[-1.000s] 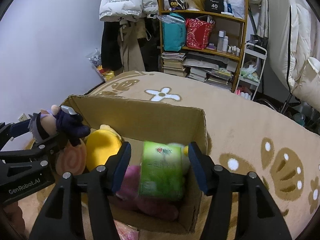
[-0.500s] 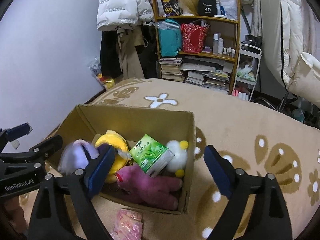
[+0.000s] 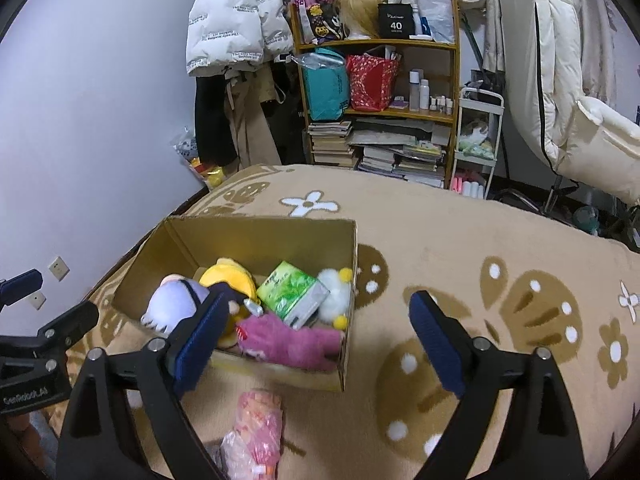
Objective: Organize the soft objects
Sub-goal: 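Withdraw both tools from the box toward the remaining items on the rug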
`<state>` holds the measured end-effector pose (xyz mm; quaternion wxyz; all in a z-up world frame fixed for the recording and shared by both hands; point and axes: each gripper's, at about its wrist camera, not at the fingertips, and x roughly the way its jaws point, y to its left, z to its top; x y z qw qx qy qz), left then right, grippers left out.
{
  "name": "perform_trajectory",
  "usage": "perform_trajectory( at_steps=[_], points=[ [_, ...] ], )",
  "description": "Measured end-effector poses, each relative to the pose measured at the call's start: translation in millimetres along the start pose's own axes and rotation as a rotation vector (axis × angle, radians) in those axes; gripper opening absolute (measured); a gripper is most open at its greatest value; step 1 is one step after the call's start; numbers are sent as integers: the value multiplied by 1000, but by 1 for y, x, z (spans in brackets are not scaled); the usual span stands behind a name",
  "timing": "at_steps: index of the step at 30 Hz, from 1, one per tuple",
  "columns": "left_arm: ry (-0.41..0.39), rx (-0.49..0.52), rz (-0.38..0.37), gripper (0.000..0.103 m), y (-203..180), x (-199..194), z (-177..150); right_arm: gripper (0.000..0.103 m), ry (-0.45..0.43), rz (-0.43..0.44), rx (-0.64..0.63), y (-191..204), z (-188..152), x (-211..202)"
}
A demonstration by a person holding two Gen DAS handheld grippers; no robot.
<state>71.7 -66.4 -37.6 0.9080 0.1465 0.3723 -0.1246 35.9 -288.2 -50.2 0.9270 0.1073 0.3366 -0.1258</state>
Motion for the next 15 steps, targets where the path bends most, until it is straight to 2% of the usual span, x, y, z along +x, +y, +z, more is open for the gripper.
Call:
perform_trajectory(
  at_steps=[8, 15],
  points=[
    [40, -30, 16, 97, 3, -20, -21, 103, 9, 8, -3, 1, -18, -25],
    [109, -60, -3, 98, 3, -22, -43, 103, 69, 57, 27, 2, -33, -30]
  ],
)
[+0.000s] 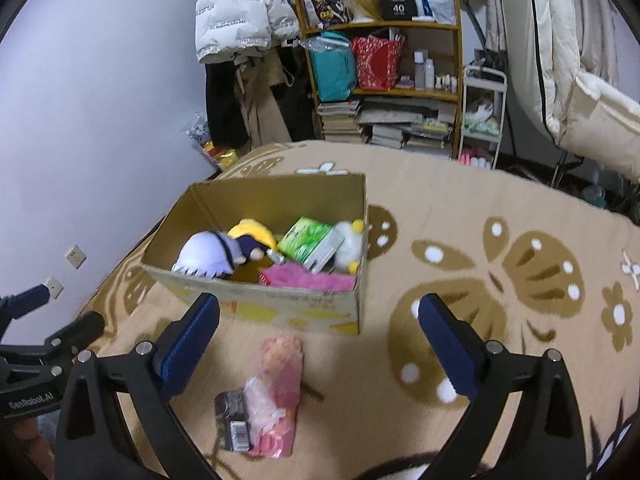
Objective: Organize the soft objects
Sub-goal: 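Withdraw both tools from the box toward the remaining items on the rug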
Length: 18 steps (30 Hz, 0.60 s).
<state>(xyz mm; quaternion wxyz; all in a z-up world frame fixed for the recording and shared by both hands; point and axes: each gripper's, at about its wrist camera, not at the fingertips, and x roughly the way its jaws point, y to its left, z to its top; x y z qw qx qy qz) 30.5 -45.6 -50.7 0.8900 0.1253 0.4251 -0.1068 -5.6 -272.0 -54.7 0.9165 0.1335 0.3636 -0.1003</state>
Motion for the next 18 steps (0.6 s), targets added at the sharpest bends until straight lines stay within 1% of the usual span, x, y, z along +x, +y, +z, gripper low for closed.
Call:
perform_trajectory(
  at_steps=[6, 10, 13, 18],
  points=[
    [51, 0, -16, 98, -5, 9, -9, 103, 53, 12, 9, 0, -13, 4],
    [88, 4, -13, 98, -9, 18, -12, 103, 87, 23, 30, -3, -20, 11],
    [110, 7, -15, 98, -13, 25, -15, 103, 111, 21, 33, -3, -22, 19],
    [160, -3, -39, 98, -15, 40, -18, 103, 165, 39, 46, -5, -28, 35]
  ],
)
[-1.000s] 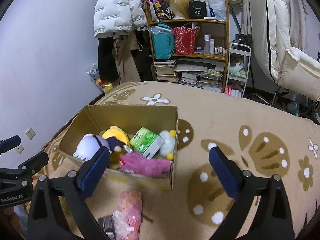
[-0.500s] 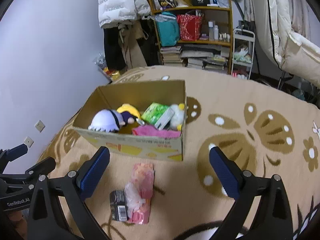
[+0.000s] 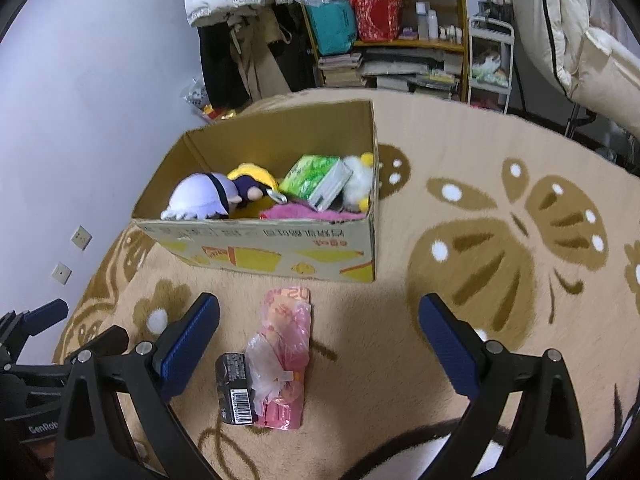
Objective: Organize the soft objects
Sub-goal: 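Withdraw both tools from the box toward the remaining items on the rug, then grasp the pink wrapped roll with the right tool while the left tool grasps the black Face tissue box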
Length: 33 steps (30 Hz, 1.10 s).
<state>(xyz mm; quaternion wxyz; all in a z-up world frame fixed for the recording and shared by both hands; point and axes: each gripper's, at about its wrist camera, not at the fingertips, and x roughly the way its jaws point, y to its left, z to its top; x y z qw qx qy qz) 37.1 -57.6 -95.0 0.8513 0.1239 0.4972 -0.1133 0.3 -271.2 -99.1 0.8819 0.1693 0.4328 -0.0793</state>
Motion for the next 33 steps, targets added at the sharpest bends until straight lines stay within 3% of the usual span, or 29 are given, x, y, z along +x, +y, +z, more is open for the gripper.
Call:
perform_trajectory(
  at_steps=[21, 27, 33],
  points=[
    [168, 61, -73, 98, -32, 54, -6, 103, 196, 43, 43, -3, -4, 62],
    [219, 48, -128, 98, -37, 66, -7, 102, 263, 56, 75, -8, -9, 75],
    [256, 66, -125, 98, -42, 76, -11, 102, 294, 61, 83, -8, -11, 85]
  ],
)
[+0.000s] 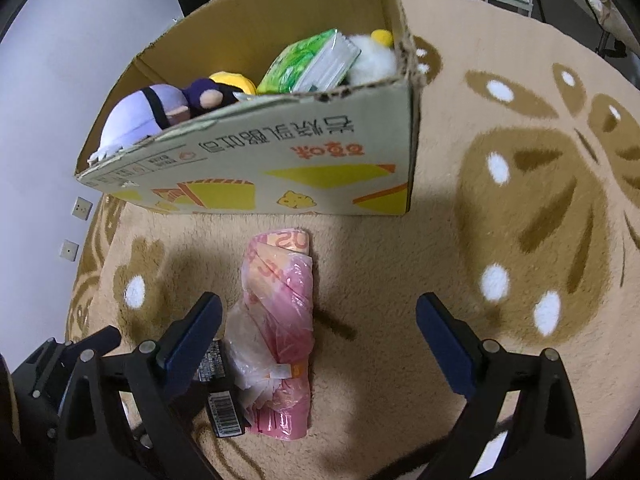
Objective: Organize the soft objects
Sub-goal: 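Grasp the pink wrapped roll with the right tool while the left tool grasps the black Face tissue box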
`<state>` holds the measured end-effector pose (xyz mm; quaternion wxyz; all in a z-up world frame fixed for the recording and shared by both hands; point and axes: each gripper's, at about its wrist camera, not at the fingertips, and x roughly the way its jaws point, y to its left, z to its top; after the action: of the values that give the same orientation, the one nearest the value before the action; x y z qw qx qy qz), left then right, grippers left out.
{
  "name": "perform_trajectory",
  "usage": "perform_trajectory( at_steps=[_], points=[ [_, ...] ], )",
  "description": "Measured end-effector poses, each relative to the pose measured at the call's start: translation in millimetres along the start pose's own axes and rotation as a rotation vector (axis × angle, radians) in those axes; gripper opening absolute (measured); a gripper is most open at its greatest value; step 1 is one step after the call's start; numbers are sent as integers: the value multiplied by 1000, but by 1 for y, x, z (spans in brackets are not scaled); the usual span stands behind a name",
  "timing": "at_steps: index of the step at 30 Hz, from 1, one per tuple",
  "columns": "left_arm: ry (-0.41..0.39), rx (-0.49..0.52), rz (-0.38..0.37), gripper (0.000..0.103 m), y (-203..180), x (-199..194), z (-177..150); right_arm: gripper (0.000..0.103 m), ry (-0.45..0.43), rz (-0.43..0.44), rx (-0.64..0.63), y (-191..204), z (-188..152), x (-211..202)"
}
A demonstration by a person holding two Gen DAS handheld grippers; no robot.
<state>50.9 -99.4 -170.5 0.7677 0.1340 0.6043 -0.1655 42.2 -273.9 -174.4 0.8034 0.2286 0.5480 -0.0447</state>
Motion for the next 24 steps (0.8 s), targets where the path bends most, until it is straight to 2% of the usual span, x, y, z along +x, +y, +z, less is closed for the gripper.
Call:
perform_trajectory(
  at_steps=[7, 18, 20, 21, 23, 24],
  points=[
    [40, 3, -27, 98, -3, 10, 1, 102, 32, 4, -2, 0, -1, 8],
    [68, 9, -22, 97, -2, 26, 0, 102, 57, 6, -13, 6, -2, 15],
    [79, 12, -26, 89, -2, 29, -1, 102, 65, 6, -10, 5, -3, 17],
    [94, 12, -37, 79, -3, 33, -1, 102, 68, 2, -8, 4, -3, 17],
    [122, 9, -51, 68, -2, 40, -5, 102, 74, -1, -6, 3, -4, 19],
    [131, 9, -59, 59, -2, 42, -7, 102, 76, -2, -5, 6, -4, 21]
  ],
)
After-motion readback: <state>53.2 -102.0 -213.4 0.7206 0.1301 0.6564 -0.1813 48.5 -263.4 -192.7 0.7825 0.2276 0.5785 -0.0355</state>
